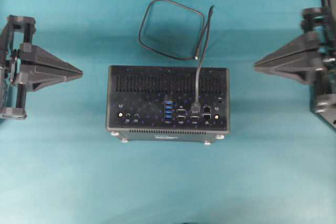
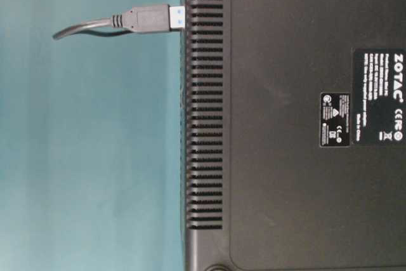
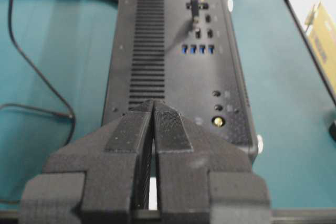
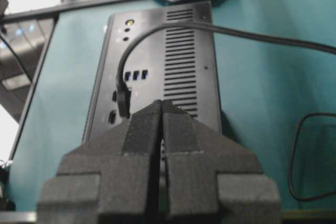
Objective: Insert the USB into the PC box with both arms.
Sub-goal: 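Move the right gripper to the black USB plug and grasp it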
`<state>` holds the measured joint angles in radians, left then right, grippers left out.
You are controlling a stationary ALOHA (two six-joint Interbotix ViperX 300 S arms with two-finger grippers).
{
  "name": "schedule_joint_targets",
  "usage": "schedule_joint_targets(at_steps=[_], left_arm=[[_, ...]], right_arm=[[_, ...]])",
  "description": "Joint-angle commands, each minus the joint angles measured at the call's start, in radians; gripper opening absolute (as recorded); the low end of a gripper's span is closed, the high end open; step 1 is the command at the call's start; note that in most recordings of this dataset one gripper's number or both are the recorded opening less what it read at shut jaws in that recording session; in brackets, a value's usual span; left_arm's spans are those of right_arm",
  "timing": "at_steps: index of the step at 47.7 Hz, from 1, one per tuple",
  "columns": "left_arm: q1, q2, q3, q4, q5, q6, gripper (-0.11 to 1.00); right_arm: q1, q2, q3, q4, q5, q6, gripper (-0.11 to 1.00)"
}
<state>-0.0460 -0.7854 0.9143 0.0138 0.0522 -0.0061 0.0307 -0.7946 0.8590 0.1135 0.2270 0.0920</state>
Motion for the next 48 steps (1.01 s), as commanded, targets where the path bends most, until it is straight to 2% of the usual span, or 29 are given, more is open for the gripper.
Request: schedule_joint_targets(at_steps=[1,7,12,16,23,26,35,48], left_arm=[[-0.005,-0.002,-0.031,0.002,0.009,0.002,0.0],[-0.005,-0.003,-0.037,0.003,0.037,0.002,0.0],[-0.005,-0.003,-0.046,0.002,0.061,0.003,0.0],[-0.005,-0.003,-0.06,0.003,0.084,0.005,0.0],[-0.005,0.002,-0.078,0.003,0.137,0.006,0.0],[-0.005,0.002,-0.081,0.003,0.153,0.006,0.0],[-0.005,0.0,-0.081,0.003,0.166,0.006,0.0],[-0.005,0.002,-0.077,0.003,0.166,0.006,0.0]], right_arm=[[0.003,0.058,-0.067,0.003,0.009,0.011,0.02],[0.005,0.132,-0.143,0.006,0.112,0.012,0.07],[0.005,0.169,-0.201,0.006,0.21,0.02,0.18],[0.003,0.184,-0.232,0.005,0.235,0.035,0.34],[0.017,0.218,-0.259,0.005,0.249,0.066,0.74],[0.028,0.249,-0.281,0.005,0.258,0.084,0.84],[0.057,0.353,-0.373,0.002,0.35,0.143,0.82],[0.084,0.465,-0.515,-0.021,0.563,0.156,0.8]])
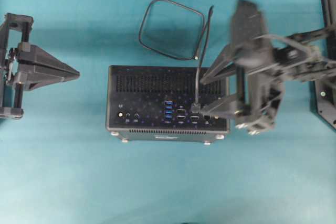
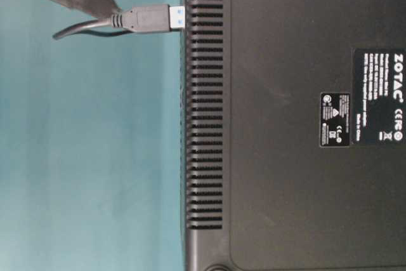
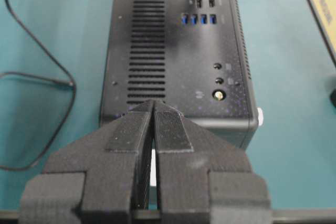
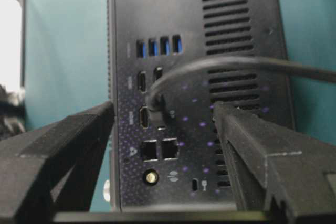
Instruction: Insert the USB into the PC box with both arms.
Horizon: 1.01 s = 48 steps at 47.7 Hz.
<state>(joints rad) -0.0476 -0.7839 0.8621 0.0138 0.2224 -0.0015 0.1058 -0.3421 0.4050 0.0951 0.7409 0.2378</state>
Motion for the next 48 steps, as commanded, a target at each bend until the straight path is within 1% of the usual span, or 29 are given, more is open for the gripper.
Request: schedule_joint_targets(at_steps=[1,7,14,27,33,42,48], left_arm=[[-0.003,0.0,-0.025,0.003,-0.005,0.002,0.0],[-0.003,0.0,-0.025,0.003,-0.005,0.002,0.0],[-0.005,0.0,-0.025,0.002,-0.005,0.002,0.0],[-0.006,-0.002,-0.017,0.003,-0.005,0.002,0.0],[-0.006,-0.005,-0.017,0.002,-0.005,0.002,0.0],[-0.006,-0.006,-0.015,0.002,-0.005,0.002,0.0],[-0.008,-0.006,-0.014,0.003,-0.005,0.002,0.0]], right_arm=[[0.011,0.02,-0.072,-0.003,0.066,0.012,0.8],[0.014,0.067,-0.12,-0.005,0.146,0.012,0.8],[0.015,0.097,-0.132,-0.005,0.14,0.011,0.79],[0.018,0.12,-0.143,-0.005,0.14,0.011,0.75],[0.02,0.129,-0.143,-0.005,0.138,0.011,0.7],[0.02,0.135,-0.143,-0.005,0.141,0.011,0.65],[0.02,0.135,-0.143,-0.005,0.141,0.009,0.59]])
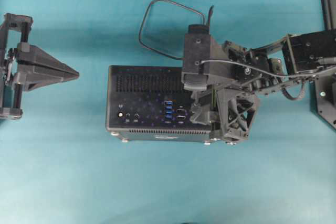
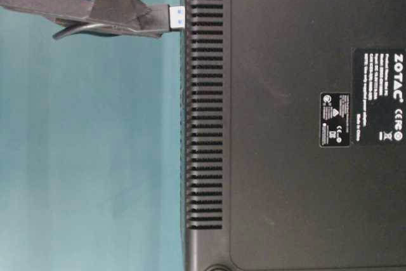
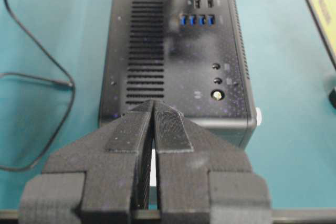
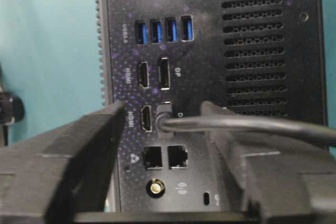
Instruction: Insert the USB into the PC box with both arms.
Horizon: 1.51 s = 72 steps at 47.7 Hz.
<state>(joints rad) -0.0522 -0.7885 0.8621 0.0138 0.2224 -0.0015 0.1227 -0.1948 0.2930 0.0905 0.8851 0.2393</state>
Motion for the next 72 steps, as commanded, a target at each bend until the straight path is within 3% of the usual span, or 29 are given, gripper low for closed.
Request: schedule_joint_targets(at_steps=[1,17,31,38,51,63,72], left_arm=[[-0.002,-0.002,-0.014,0.003,-0.005,0.002,0.0],[-0.006,-0.002,-0.014,0.003,-0.005,0.0,0.0],[-0.011,-0.003,-0.017,0.002,-0.005,0.0,0.0],[-0.011,-0.003,-0.018,0.002,-0.005,-0.002,0.0],[-0.017,-0.003,-0.02,0.002,-0.005,-0.002,0.0],[-0.017,-0.006,-0.02,0.003,-0.008,-0.003,0.0],[-0.017,-0.014,-0.02,0.003,-0.008,-0.003,0.0]], right_arm=[[0.003,-0.012,-0.032,0.0,-0.003,0.009,0.58],[0.003,-0.012,-0.034,0.0,0.002,0.008,0.4],[0.011,-0.012,-0.048,0.0,0.04,0.008,0.14],[0.014,-0.012,-0.075,-0.009,0.052,0.009,0.1],[0.034,0.02,-0.17,-0.143,0.077,0.011,0.09],[0.034,0.074,-0.187,-0.199,0.063,0.015,0.09],[0.034,0.092,-0.189,-0.27,0.04,0.055,0.09]])
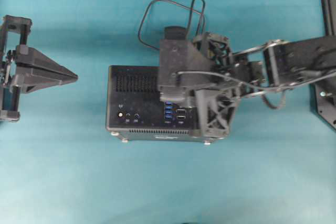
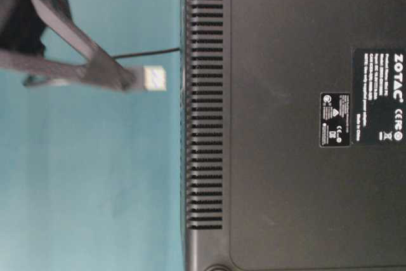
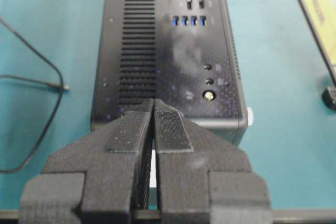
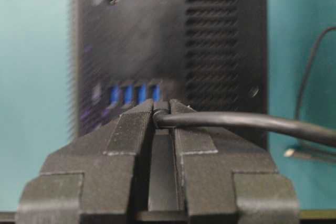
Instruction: Insert the USB into the PC box with both arms.
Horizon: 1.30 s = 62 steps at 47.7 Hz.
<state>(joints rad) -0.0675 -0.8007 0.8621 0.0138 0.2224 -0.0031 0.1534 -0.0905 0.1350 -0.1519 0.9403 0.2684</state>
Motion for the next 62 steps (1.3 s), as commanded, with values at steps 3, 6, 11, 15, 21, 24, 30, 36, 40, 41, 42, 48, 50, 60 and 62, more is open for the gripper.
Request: schedule_joint_targets(at_steps=[3,6,11,15,21,24,30,36,40,41,42,48,50,60,62], left_arm=[[-0.002,-0.003,-0.02,0.003,-0.008,-0.002,0.0],[-0.002,-0.003,-0.018,0.003,-0.008,-0.002,0.0],[-0.002,-0.003,-0.017,0.003,-0.008,-0.002,0.0],[-0.002,-0.003,-0.018,0.003,-0.008,-0.002,0.0],[-0.002,-0.003,-0.018,0.002,-0.008,-0.002,0.0],[-0.002,-0.003,-0.018,0.003,-0.009,-0.002,0.0],[-0.002,-0.003,-0.02,0.003,-0.008,-0.002,0.0],[-0.003,-0.003,-0.02,0.003,-0.009,-0.002,0.0],[-0.002,-0.003,-0.02,0.003,-0.009,-0.003,0.0],[-0.002,-0.003,-0.02,0.003,-0.009,-0.003,0.0],[-0.002,-0.003,-0.02,0.003,-0.009,-0.005,0.0],[-0.002,-0.003,-0.02,0.003,-0.009,-0.005,0.0],[-0.002,-0.003,-0.02,0.002,-0.009,-0.005,0.0],[-0.002,-0.003,-0.02,0.002,-0.011,-0.005,0.0],[-0.002,-0.003,-0.018,0.003,-0.011,-0.005,0.0]], right_arm=[[0.006,-0.012,-0.031,-0.057,-0.017,0.051,0.09],[0.008,-0.011,-0.028,-0.08,-0.017,0.069,0.08],[0.012,-0.011,-0.025,-0.089,-0.017,0.077,0.08],[0.017,-0.009,-0.025,-0.087,-0.021,0.078,0.08],[0.025,-0.002,-0.023,-0.087,-0.029,0.078,0.08],[0.026,0.003,-0.021,-0.089,-0.029,0.078,0.08],[0.028,0.011,-0.021,-0.087,-0.029,0.078,0.08],[0.028,0.015,-0.02,-0.087,-0.029,0.078,0.08],[0.029,0.015,-0.015,-0.087,-0.029,0.08,0.08],[0.029,0.015,-0.014,-0.089,-0.029,0.08,0.08],[0.031,0.017,-0.014,-0.087,-0.028,0.08,0.08],[0.038,0.017,-0.012,-0.087,-0.021,0.08,0.08],[0.04,0.017,-0.012,-0.087,-0.021,0.081,0.08],[0.049,0.021,-0.012,-0.084,-0.028,0.083,0.08],[0.049,0.026,-0.012,-0.084,-0.026,0.087,0.08]])
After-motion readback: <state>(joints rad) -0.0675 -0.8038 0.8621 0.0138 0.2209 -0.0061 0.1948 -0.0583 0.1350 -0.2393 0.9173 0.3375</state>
